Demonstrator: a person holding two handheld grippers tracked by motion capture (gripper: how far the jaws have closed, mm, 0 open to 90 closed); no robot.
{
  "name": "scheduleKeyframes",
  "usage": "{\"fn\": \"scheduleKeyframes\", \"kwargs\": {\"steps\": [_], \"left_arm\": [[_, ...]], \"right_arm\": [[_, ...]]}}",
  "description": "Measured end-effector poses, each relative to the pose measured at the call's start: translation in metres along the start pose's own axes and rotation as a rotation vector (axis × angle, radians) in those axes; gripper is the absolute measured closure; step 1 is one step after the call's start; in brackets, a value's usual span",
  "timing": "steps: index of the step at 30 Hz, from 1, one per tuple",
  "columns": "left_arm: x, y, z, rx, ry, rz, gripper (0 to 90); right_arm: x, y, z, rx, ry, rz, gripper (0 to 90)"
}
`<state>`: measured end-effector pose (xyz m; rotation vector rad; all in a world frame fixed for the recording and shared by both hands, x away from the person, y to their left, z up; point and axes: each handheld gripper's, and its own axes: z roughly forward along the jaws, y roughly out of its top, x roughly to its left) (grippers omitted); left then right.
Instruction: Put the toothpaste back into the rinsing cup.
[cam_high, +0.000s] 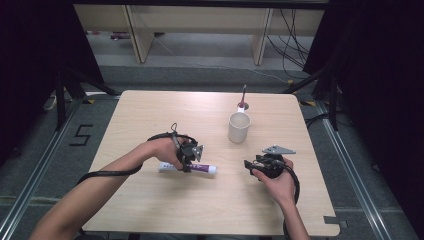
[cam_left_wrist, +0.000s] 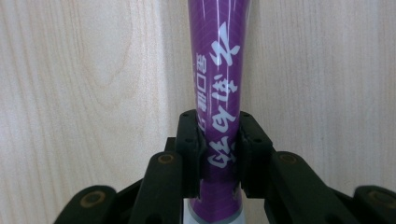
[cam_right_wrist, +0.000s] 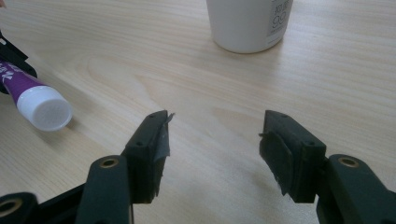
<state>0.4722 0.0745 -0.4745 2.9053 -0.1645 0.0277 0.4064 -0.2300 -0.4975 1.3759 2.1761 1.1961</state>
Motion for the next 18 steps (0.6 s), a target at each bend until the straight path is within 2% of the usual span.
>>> {"fn": "scheduleKeyframes", "kwargs": {"steps": [1, 2, 4, 5, 6, 7, 8, 9, 10, 11, 12, 13, 14, 15, 16, 17, 18], "left_arm": [[-0.002, 0.000, 0.001, -0.015, -0.005, -0.020, 73.6], [0.000, 0.000, -0.001, 0.004, -0.002, 0.008, 73.7], [-0.001, 0.000, -0.002, 0.007, -0.003, 0.009, 73.8], [-0.002, -0.001, -0.003, 0.007, -0.001, 0.015, 73.8], [-0.005, -0.001, -0.004, -0.013, -0.004, -0.010, 73.9], [-0.006, -0.001, -0.005, -0.012, 0.000, -0.008, 73.9], [-0.005, -0.001, -0.008, 0.011, 0.003, 0.019, 74.0], [-0.009, -0.001, -0.009, 0.000, -0.002, 0.001, 74.0], [-0.008, -0.001, -0.011, 0.024, 0.000, 0.026, 74.0], [-0.012, -0.001, -0.012, 0.007, -0.006, 0.001, 74.0], [-0.012, 0.000, -0.013, 0.024, -0.004, 0.021, 74.0], [-0.013, 0.000, -0.015, 0.042, -0.006, 0.038, 74.0], [-0.015, 0.000, -0.016, 0.038, -0.010, 0.033, 74.0], [-0.019, 0.001, -0.016, 0.029, -0.013, 0.025, 74.0], [-0.020, 0.001, -0.017, 0.034, -0.016, 0.028, 74.0], [-0.022, 0.003, -0.018, 0.035, -0.014, 0.036, 74.0], [-0.023, 0.003, -0.019, 0.032, -0.017, 0.035, 74.0]], "right_arm": [[0.000, 0.000, 0.000, 0.000, 0.000, -0.001, 42.4], [0.001, 0.000, 0.000, -0.003, -0.002, -0.003, 42.4], [0.002, 0.001, -0.002, 0.012, -0.020, -0.001, 42.6], [0.002, 0.001, -0.002, 0.018, -0.014, -0.003, 42.7], [0.003, 0.002, -0.003, 0.015, 0.002, -0.005, 42.8], [0.006, 0.002, -0.003, 0.032, 0.015, 0.019, 42.9], [0.005, 0.003, -0.002, 0.006, 0.033, -0.026, 42.9], [0.007, 0.004, -0.004, 0.034, 0.032, -0.029, 42.8], [0.010, 0.007, -0.003, 0.032, 0.071, -0.085, 42.8], [0.015, 0.007, -0.004, 0.046, 0.090, -0.078, 42.8], [0.017, 0.009, -0.002, 0.027, 0.132, -0.125, 42.8], [0.021, 0.010, -0.003, 0.040, 0.144, -0.148, 42.6], [0.027, 0.011, -0.004, 0.058, 0.179, -0.154, 42.4], [0.032, 0.011, -0.003, 0.061, 0.213, -0.180, 41.9], [0.037, 0.013, -0.002, 0.066, 0.240, -0.229, 41.1], [0.043, 0.012, -0.002, 0.077, 0.253, -0.216, 40.7], [0.048, 0.013, 0.000, 0.085, 0.282, -0.259, 39.7]]}}
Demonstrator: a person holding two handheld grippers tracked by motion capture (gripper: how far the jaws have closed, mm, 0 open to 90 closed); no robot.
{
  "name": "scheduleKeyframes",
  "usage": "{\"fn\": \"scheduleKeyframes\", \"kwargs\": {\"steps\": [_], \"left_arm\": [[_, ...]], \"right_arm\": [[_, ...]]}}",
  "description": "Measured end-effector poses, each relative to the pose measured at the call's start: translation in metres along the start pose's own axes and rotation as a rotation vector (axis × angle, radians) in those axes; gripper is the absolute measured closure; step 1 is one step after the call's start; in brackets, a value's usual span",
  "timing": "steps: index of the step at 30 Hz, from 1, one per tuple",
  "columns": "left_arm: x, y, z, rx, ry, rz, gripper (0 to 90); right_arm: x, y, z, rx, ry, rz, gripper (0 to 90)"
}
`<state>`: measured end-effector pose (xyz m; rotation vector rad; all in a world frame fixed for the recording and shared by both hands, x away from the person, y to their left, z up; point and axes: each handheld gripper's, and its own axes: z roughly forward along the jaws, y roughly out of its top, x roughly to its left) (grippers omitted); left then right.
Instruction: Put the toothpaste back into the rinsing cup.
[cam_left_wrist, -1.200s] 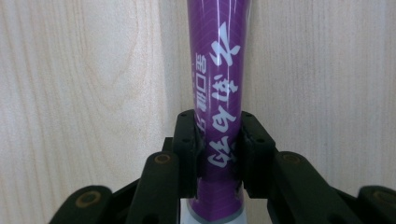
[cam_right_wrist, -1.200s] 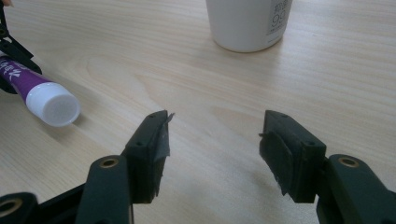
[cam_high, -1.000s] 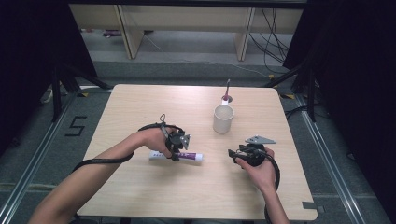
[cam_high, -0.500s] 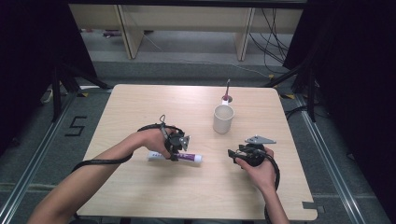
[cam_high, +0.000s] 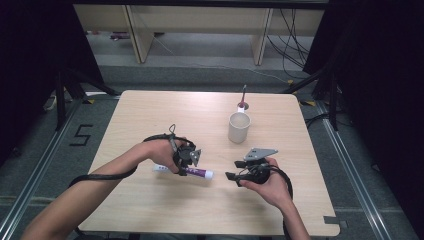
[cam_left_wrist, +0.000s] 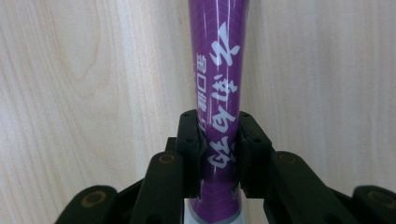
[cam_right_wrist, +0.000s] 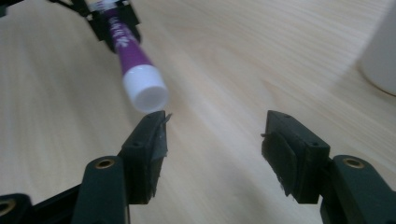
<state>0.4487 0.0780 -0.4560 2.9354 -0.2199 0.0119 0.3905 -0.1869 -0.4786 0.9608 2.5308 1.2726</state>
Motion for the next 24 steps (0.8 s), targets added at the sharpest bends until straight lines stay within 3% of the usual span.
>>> {"fn": "scheduleKeyframes", "kwargs": {"steps": [3, 5, 7, 8, 9, 10, 12, 13, 14, 18, 19, 20, 24], "left_arm": [[-0.003, 0.004, -0.003, 0.015, 0.002, 0.029, 74.0], [-0.007, 0.007, -0.002, -0.005, -0.007, 0.013, 74.1], [-0.007, 0.010, -0.004, 0.016, -0.006, 0.046, 74.1], [-0.009, 0.010, -0.003, -0.003, -0.011, 0.024, 74.1], [-0.008, 0.012, -0.005, 0.013, -0.012, 0.047, 74.1], [-0.010, 0.012, -0.004, -0.008, -0.018, 0.025, 74.1], [-0.009, 0.014, -0.006, 0.013, -0.019, 0.050, 74.1], [-0.011, 0.014, -0.006, -0.004, -0.021, 0.031, 74.1], [-0.010, 0.015, -0.007, 0.012, -0.016, 0.054, 74.1], [-0.011, 0.017, -0.008, -0.011, -0.019, 0.035, 74.1], [-0.010, 0.018, -0.009, 0.003, -0.015, 0.057, 74.1], [-0.012, 0.018, -0.009, -0.013, -0.019, 0.039, 74.1], [-0.011, 0.021, -0.011, -0.005, -0.017, 0.063, 74.2]], "right_arm": [[0.010, 0.006, 0.005, 0.007, 0.041, -0.046, 37.8], [0.014, 0.011, 0.009, -0.018, 0.066, -0.093, 36.4], [0.021, 0.014, 0.011, -0.012, 0.090, -0.068, 35.9], [0.023, 0.016, 0.013, -0.011, 0.095, -0.083, 35.6], [0.024, 0.017, 0.014, -0.006, 0.096, -0.088, 35.2], [0.027, 0.018, 0.018, 0.005, 0.105, -0.103, 35.0], [0.029, 0.019, 0.023, 0.012, 0.115, -0.128, 34.8], [0.030, 0.019, 0.025, 0.015, 0.124, -0.145, 34.8], [0.032, 0.019, 0.027, 0.024, 0.122, -0.136, 34.8], [0.034, 0.018, 0.033, 0.026, 0.134, -0.162, 34.9], [0.035, 0.018, 0.035, 0.032, 0.139, -0.161, 35.1], [0.035, 0.018, 0.036, 0.034, 0.150, -0.154, 35.4], [0.038, 0.018, 0.040, 0.038, 0.155, -0.155, 38.7]]}}
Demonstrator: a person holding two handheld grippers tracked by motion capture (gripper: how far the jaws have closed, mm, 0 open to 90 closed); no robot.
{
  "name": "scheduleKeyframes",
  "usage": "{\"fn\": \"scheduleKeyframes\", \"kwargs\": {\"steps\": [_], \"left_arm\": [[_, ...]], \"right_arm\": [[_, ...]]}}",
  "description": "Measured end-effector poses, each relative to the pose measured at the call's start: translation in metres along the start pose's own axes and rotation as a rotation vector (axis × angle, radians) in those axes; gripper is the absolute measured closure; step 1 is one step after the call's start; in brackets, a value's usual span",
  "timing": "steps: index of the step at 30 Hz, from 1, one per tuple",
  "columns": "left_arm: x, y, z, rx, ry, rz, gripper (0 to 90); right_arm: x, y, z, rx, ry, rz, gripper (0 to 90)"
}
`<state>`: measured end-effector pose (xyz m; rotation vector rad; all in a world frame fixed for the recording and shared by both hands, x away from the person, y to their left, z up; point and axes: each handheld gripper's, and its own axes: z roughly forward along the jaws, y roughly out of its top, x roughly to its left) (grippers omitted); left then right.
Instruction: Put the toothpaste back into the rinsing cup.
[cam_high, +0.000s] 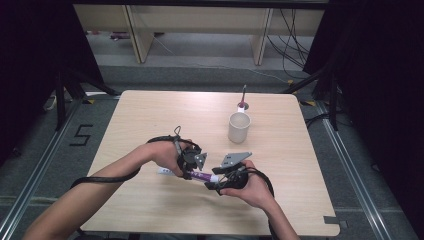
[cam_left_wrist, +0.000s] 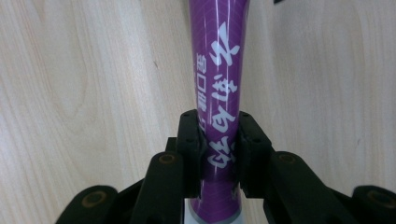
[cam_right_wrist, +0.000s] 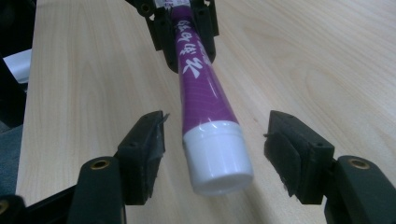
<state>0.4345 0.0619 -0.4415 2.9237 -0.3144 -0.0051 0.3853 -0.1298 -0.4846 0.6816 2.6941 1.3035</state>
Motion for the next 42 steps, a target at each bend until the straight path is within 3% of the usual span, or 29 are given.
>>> {"fn": "scheduleKeyframes", "kwargs": {"steps": [2, 3, 4, 6, 8, 16, 18, 23, 25, 29, 35, 36, 42], "left_arm": [[-0.002, 0.001, 0.000, -0.021, -0.002, -0.016, 74.2], [-0.001, 0.002, -0.001, -0.005, 0.002, 0.005, 74.2], [-0.002, 0.002, -0.001, -0.024, -0.003, -0.016, 74.2], [-0.003, 0.004, -0.001, -0.020, -0.003, -0.009, 74.3], [-0.002, 0.005, -0.002, -0.010, -0.003, 0.010, 74.3], [-0.005, 0.008, 0.000, -0.017, -0.018, 0.005, 74.3], [-0.004, 0.009, 0.000, -0.004, -0.015, 0.022, 74.3], [-0.006, 0.012, 0.000, -0.013, -0.019, 0.031, 74.3], [-0.007, 0.013, 0.000, -0.012, -0.019, 0.039, 74.3], [-0.007, 0.015, -0.001, -0.016, -0.018, 0.056, 74.3], [-0.008, 0.017, -0.001, -0.009, -0.021, 0.064, 74.3], [-0.008, 0.017, -0.001, -0.008, -0.021, 0.063, 74.4], [-0.009, 0.017, -0.003, -0.018, -0.039, 0.063, 74.2]], "right_arm": [[0.000, 0.000, 0.002, 0.002, 0.006, -0.011, 40.9], [0.000, 0.000, 0.003, 0.000, 0.007, -0.016, 41.5], [0.001, 0.000, 0.003, 0.000, 0.009, -0.016, 41.9], [0.004, 0.000, 0.003, 0.014, 0.012, 0.017, 43.6], [0.002, 0.001, 0.004, 0.002, 0.021, -0.023, 44.6], [0.002, 0.001, 0.006, 0.008, 0.029, -0.037, 50.5], [0.004, 0.001, 0.006, 0.010, 0.047, -0.021, 52.4], [0.003, 0.002, 0.006, 0.004, 0.057, -0.050, 56.1], [0.005, 0.002, 0.006, 0.011, 0.066, -0.032, 57.1], [0.004, 0.002, 0.007, 0.009, 0.073, -0.060, 61.2], [0.006, 0.001, 0.006, 0.029, 0.084, -0.036, 62.6], [0.006, 0.002, 0.007, 0.023, 0.084, -0.067, 62.9], [0.009, 0.001, 0.005, 0.012, 0.091, -0.087, 64.0]]}}
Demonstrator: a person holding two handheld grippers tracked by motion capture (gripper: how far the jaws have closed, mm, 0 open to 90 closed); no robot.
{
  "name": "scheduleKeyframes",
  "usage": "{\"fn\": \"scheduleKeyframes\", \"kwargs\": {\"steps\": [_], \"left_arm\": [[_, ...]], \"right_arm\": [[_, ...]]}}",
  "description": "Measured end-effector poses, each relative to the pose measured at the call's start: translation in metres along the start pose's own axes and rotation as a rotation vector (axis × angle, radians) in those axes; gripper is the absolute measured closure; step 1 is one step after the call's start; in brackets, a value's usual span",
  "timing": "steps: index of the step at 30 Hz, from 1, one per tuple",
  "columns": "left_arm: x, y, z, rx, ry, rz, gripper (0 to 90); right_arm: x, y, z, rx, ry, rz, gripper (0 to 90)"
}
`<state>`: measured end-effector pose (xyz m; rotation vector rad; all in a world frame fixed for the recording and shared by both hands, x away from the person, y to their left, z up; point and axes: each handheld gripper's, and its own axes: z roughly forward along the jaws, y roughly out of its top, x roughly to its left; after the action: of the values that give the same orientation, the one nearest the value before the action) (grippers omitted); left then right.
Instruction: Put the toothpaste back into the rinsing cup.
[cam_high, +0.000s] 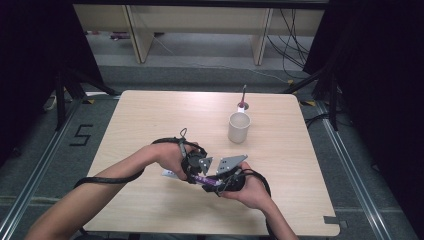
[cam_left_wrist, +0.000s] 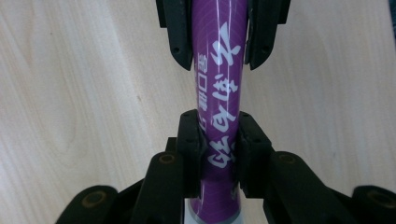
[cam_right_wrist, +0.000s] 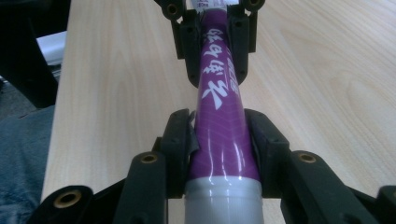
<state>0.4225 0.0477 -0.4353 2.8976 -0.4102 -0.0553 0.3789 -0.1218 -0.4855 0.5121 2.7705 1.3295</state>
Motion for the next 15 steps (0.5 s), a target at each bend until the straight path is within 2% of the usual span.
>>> {"fn": "scheduleKeyframes", "kwargs": {"steps": [2, 4, 5, 6, 7, 11, 12, 15], "left_arm": [[0.0001, -0.0001, -0.0008, -0.009, -0.003, -0.001, 74.1], [0.0002, -0.0005, -0.0015, -0.014, -0.003, -0.002, 74.0], [0.0002, -0.0007, -0.0016, -0.018, -0.004, -0.005, 74.0], [0.0001, -0.0009, -0.0016, -0.020, -0.006, -0.006, 73.9], [0.0000, -0.0011, -0.0017, -0.020, -0.006, -0.006, 74.0], [-0.0009, -0.0018, -0.0010, -0.033, -0.016, -0.019, 73.9], [-0.0005, -0.0017, -0.0012, -0.022, -0.010, -0.004, 73.9], [-0.0021, -0.0011, -0.0002, -0.023, -0.006, -0.003, 74.1]], "right_arm": [[0.0010, 0.0005, -0.0015, -0.016, -0.012, -0.004, 64.4], [0.0026, 0.0007, -0.0037, -0.015, -0.004, 0.032, 64.6], [0.0011, 0.0011, -0.0043, -0.022, -0.008, 0.019, 64.6], [0.0036, 0.0008, -0.0049, -0.016, -0.005, 0.062, 64.6], [0.0039, 0.0011, -0.0052, -0.019, -0.005, 0.068, 64.6], [0.0032, 0.0020, -0.0055, -0.034, -0.001, 0.055, 64.7], [0.0020, 0.0023, -0.0054, -0.025, -0.004, 0.037, 64.7], [0.0029, 0.0028, -0.0046, -0.008, 0.005, 0.041, 64.6]]}}
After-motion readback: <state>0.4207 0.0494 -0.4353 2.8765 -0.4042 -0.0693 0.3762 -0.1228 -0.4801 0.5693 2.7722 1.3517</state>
